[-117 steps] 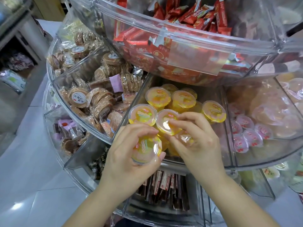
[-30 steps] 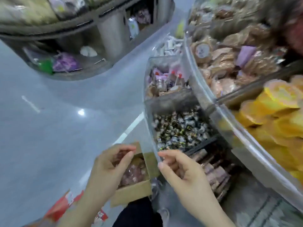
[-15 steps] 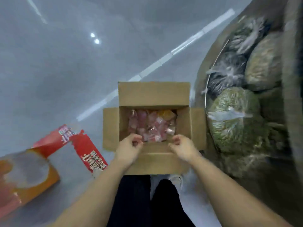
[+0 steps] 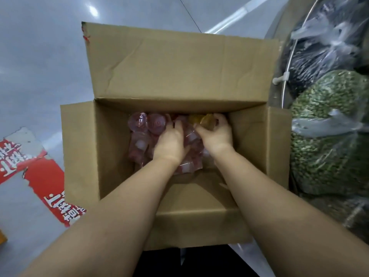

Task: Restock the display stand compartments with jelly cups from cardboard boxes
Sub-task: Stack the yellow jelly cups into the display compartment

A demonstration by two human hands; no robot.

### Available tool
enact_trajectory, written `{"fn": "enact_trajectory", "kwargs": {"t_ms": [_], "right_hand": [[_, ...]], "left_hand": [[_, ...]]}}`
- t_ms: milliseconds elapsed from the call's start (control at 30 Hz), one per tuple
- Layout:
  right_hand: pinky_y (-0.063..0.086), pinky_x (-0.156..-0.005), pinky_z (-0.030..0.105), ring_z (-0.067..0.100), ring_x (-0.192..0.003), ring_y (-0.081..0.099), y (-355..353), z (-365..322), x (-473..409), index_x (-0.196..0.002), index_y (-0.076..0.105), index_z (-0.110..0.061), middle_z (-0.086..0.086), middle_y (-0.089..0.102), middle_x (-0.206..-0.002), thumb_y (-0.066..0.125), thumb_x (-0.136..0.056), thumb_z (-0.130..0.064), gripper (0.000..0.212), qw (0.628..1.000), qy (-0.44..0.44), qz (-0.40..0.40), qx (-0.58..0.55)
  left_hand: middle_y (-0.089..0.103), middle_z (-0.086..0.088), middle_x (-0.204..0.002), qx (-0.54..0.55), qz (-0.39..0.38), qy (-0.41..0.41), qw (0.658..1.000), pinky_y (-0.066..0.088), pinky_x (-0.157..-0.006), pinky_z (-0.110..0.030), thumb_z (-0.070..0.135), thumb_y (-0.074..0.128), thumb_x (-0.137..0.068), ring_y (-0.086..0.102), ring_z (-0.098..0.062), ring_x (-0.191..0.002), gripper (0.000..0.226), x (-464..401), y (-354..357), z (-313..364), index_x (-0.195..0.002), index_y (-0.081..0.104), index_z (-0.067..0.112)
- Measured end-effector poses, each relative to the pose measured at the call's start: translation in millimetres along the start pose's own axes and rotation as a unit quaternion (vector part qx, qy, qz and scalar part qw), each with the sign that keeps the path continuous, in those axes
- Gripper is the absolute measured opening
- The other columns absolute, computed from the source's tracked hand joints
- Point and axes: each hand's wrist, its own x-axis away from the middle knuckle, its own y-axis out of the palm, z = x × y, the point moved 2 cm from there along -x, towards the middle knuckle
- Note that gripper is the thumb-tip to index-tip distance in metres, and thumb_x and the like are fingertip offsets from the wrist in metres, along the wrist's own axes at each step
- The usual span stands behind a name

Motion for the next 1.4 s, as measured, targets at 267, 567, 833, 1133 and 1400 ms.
{"fn": "enact_trajectory", "kwargs": {"t_ms": [267, 567, 833, 1133, 1400], "right_hand": [[0.046, -0.095, 0.042, 0.028, -0.101, 0.060, -55, -39, 110, -0.120, 0.055, -0.018, 0.011, 0.058, -0.114, 0.075, -0.067, -0.013, 0.056, 0.998, -0.058, -0.004, -0.034], [0.046, -0.088, 0.024, 0.016, -0.101, 0.058, -248, -223, 384, -0.113, 0.052, -0.024, -0.002, 0.058, -0.112, 0.074, -0.063, -0.005, 0.058, 0.974, -0.197, 0.000, -0.113], [0.043, -0.087, 0.016, 0.008, -0.108, 0.057, -443, -266, 554, -0.126, 0.049, -0.033, -0.011, 0.055, -0.118, 0.065, -0.071, -0.003, 0.065, 0.929, -0.337, 0.013, -0.152], [0.044, -0.092, 0.030, 0.012, -0.111, 0.055, -580, -197, 638, -0.122, 0.053, -0.045, -0.004, 0.052, -0.123, 0.067, -0.076, -0.024, 0.053, 0.868, -0.359, 0.207, -0.274], [0.047, -0.091, 0.028, 0.011, -0.105, 0.060, -650, -153, 650, -0.121, 0.052, -0.044, -0.009, 0.062, -0.113, 0.067, -0.069, -0.027, 0.057, 0.851, -0.324, 0.318, -0.262]], "left_hand": [[0.068, 0.000, -0.088, 0.418, -0.044, -0.176, 0.890, 0.050, -0.070, -0.016, 0.009, 0.066, -0.082, 0.063, -0.010, -0.076, 0.043, 103, -56, -9, -0.123, 0.054, 0.003], [0.070, 0.020, -0.076, 0.454, 0.013, 0.040, 0.890, 0.046, -0.061, -0.004, 0.003, 0.062, -0.070, 0.064, -0.004, -0.075, 0.033, 327, -306, 133, -0.094, 0.061, 0.026], [0.073, 0.009, -0.097, 0.383, -0.092, 0.318, 0.862, 0.052, -0.068, -0.016, 0.012, 0.087, -0.056, 0.069, -0.006, -0.086, 0.056, 455, -425, 317, -0.105, 0.060, 0.009], [0.066, 0.019, -0.093, 0.301, -0.089, 0.547, 0.776, 0.046, -0.078, -0.012, 0.019, 0.081, -0.058, 0.061, 0.002, -0.087, 0.048, 569, -378, 483, -0.093, 0.058, 0.043], [0.062, 0.028, -0.094, 0.305, -0.094, 0.567, 0.759, 0.040, -0.077, -0.004, 0.034, 0.075, -0.062, 0.058, 0.007, -0.088, 0.040, 611, -330, 541, -0.095, 0.054, 0.044]]}}
